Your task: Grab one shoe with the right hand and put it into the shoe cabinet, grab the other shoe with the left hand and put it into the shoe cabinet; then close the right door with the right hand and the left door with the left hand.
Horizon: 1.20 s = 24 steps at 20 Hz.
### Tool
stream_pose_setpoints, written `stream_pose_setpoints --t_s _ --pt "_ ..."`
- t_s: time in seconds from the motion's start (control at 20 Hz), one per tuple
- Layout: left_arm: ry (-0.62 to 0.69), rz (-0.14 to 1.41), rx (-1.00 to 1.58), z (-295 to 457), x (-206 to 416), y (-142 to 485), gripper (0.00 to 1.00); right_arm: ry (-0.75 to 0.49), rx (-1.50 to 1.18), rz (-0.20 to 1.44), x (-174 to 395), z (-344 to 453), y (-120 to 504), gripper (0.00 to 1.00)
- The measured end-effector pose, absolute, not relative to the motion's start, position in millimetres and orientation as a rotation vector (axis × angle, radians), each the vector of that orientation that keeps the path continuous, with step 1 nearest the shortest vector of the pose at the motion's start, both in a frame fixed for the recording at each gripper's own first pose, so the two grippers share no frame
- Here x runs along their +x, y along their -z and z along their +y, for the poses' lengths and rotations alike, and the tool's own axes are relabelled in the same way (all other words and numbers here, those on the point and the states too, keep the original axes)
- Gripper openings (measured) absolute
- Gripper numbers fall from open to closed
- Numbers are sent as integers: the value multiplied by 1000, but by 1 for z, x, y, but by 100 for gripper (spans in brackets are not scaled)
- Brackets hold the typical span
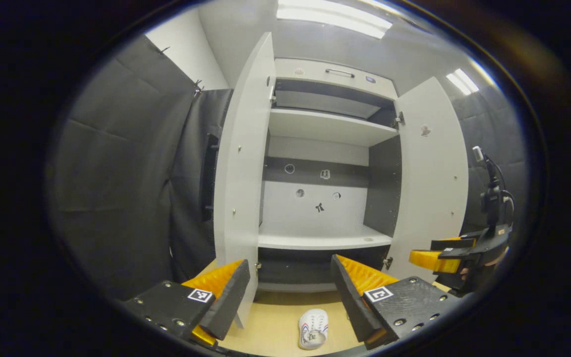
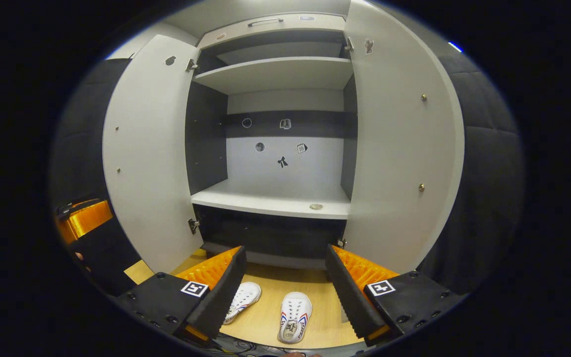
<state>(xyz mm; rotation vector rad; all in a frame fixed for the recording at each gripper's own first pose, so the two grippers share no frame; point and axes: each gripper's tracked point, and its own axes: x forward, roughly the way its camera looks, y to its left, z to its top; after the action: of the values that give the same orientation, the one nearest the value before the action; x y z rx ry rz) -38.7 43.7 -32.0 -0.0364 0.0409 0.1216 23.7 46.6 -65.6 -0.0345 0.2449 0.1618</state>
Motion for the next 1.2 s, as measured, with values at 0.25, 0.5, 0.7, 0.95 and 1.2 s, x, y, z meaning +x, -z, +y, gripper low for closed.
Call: stream_pose_setpoints --t_s 0.25,0.5,0.7,0.95,1.2 --pt "-102 75 -44 39 -39 37 91 -164 -16 358 37 50 99 100" --pt "-39 136 -108 20 -20 48 94 -192 -80 501 52 58 160 100" --pt "-16 168 -111 7 -5 50 94 -250 -60 660 54 70 226 97" --pt "-23 221 -156 -2 4 58 94 -271 19 866 56 76 311 100" --pt "-36 291 -115 -4 0 78 97 -274 14 1004 61 69 369 99"
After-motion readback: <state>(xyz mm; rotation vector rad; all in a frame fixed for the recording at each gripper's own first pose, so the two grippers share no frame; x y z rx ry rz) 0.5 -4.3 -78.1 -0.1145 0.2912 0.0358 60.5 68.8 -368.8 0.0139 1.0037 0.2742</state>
